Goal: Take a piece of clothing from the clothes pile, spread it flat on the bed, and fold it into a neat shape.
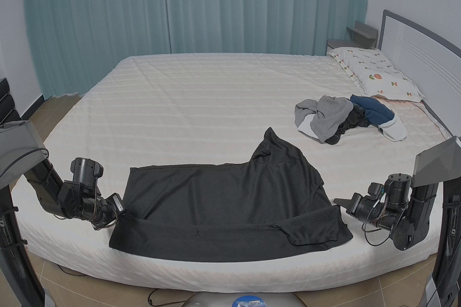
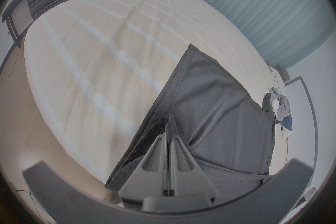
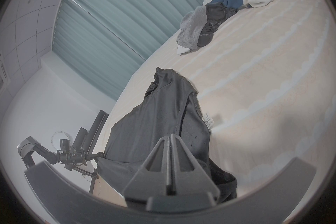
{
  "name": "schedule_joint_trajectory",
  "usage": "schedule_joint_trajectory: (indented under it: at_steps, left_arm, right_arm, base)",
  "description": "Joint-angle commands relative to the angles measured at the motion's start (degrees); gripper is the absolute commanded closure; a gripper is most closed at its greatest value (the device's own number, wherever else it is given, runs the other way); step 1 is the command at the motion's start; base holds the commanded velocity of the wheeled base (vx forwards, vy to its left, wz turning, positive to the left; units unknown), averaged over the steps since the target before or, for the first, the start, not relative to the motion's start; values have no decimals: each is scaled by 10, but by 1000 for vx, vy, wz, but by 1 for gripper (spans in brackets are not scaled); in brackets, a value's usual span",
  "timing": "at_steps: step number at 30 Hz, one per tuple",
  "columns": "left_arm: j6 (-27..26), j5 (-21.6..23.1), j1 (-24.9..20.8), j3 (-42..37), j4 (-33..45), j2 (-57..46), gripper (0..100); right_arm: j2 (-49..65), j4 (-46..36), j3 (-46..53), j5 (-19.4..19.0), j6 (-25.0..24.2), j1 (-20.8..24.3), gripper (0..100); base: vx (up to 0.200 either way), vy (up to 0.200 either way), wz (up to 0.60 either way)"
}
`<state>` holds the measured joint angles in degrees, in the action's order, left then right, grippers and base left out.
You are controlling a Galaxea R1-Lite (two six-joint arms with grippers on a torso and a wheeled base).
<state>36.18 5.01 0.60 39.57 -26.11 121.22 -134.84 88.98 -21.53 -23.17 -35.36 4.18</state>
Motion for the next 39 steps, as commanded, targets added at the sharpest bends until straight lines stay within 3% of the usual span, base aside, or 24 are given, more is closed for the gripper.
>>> schedule_joint_trajectory:
  at_steps: [1, 11, 12, 13, 14, 23, 30, 39]
  left_arm:
    - [1, 0, 0, 4, 0, 18, 100]
    - [20, -4, 0, 30, 3, 40, 100]
    - [21, -4, 0, 31, 4, 41, 100]
    - [24, -4, 0, 32, 4, 43, 100]
    - [24, -4, 0, 32, 4, 43, 0]
    - [26, -4, 4, 29, 6, 39, 0]
    - [20, 31, 31, 15, 4, -18, 0]
    - [23, 42, 32, 19, 4, -22, 0]
  right_arm:
    - [-18, 7, -5, 0, 0, 1, 100]
    - [-50, 7, -19, 2, 0, 1, 100]
    - [-51, 7, -19, 2, 0, 1, 0]
    - [-51, 7, -20, 2, -1, 1, 0]
    - [-51, 7, -20, 2, -1, 1, 0]
    - [-33, 8, -11, 3, -4, -7, 0]
    - [-11, 7, -2, -7, -125, -62, 0]
    - [-22, 7, -11, -29, -182, -80, 0]
  base:
    - [0, 0, 0]
    - [0, 0, 0]
    - [0, 0, 0]
    - [0, 0, 0]
    - [0, 0, 0]
    - [0, 0, 0]
    - [0, 0, 0]
    - [0, 0, 0]
